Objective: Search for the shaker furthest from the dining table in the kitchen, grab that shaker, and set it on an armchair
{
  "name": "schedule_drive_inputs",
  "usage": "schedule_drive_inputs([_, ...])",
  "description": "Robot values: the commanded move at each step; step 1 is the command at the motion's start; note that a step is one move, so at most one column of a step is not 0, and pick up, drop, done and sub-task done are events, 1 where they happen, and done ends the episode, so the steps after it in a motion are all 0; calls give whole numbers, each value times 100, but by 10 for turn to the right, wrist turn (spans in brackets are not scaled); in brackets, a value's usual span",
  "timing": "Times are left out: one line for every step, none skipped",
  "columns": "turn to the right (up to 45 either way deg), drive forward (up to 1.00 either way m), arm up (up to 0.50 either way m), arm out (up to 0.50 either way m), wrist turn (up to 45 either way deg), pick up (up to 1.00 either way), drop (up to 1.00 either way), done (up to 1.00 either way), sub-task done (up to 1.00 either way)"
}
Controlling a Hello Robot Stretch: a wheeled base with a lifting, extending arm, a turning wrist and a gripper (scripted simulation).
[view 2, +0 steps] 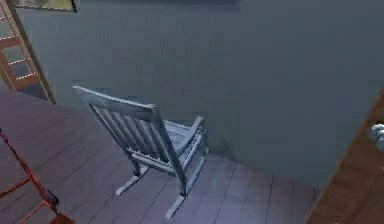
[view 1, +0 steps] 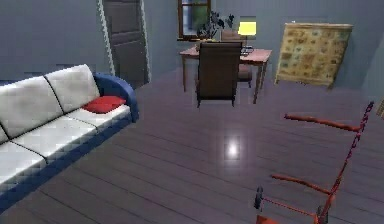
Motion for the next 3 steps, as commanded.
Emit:
schedule_drive_inputs([0,90,0,0,0,0,0,0,0])
schedule_drive_inputs([450,0,0,0,0,0,0,0,0])
schedule_drive_inputs([0,5,0,0,0,0,0,0,0])
